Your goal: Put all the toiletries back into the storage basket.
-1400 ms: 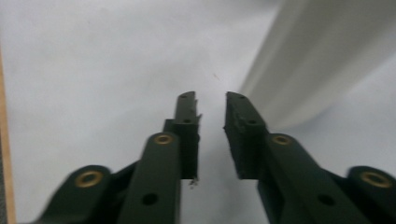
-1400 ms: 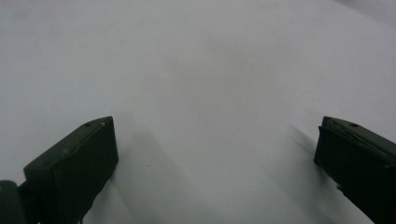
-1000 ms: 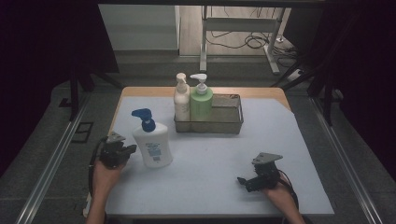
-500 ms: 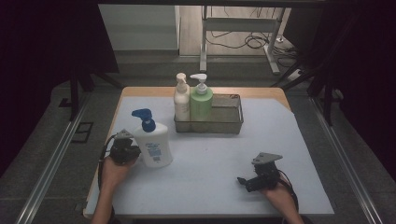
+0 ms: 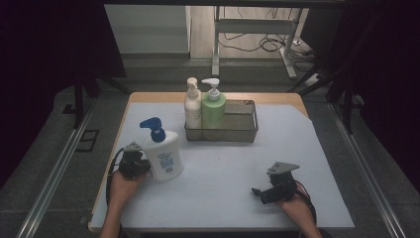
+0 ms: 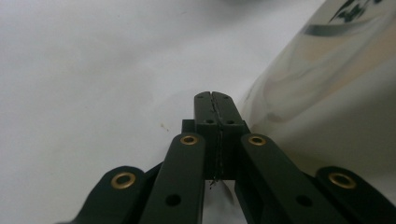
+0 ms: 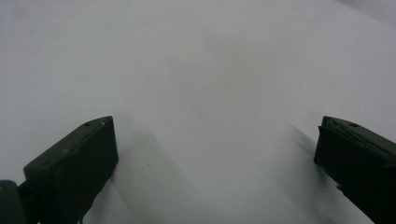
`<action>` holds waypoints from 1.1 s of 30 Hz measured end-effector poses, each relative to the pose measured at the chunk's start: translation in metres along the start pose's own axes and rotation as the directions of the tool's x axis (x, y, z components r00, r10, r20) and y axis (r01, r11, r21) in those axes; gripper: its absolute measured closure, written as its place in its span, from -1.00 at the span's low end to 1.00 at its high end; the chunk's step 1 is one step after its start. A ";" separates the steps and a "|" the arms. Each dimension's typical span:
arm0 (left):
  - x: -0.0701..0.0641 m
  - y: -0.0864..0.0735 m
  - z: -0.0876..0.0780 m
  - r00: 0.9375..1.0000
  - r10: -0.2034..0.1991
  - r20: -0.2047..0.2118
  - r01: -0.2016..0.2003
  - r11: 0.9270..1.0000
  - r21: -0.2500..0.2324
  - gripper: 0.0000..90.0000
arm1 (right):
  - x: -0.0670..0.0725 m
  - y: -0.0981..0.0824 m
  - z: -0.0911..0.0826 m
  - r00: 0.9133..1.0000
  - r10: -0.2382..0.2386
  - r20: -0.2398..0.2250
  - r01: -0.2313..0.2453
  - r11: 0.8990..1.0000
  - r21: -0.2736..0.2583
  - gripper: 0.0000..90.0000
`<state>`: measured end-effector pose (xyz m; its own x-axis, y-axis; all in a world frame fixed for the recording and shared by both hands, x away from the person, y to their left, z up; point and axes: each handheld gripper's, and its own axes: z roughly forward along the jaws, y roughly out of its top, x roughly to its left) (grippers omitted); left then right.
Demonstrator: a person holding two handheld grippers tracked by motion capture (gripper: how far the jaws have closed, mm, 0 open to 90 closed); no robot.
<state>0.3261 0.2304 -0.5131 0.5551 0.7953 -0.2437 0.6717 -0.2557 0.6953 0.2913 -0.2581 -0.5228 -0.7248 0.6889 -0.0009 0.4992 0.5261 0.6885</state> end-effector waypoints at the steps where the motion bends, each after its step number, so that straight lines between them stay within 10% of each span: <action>1: 0.000 0.000 0.000 1.000 0.000 0.000 0.000 1.000 0.000 0.99 | 0.000 0.000 0.000 1.000 0.000 0.000 0.000 1.000 0.000 -1.00; 33: -0.030 -0.026 -0.015 1.000 0.022 0.011 -0.022 0.999 0.024 0.99 | 0.000 0.000 0.000 1.000 0.000 0.002 0.000 1.000 0.000 -1.00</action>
<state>0.2848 0.2208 -0.5136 0.5752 0.7834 -0.2356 0.6704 -0.2864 0.6845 0.2911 -0.2578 -0.5228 -0.7240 0.6898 -0.0027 0.4989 0.5264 0.6885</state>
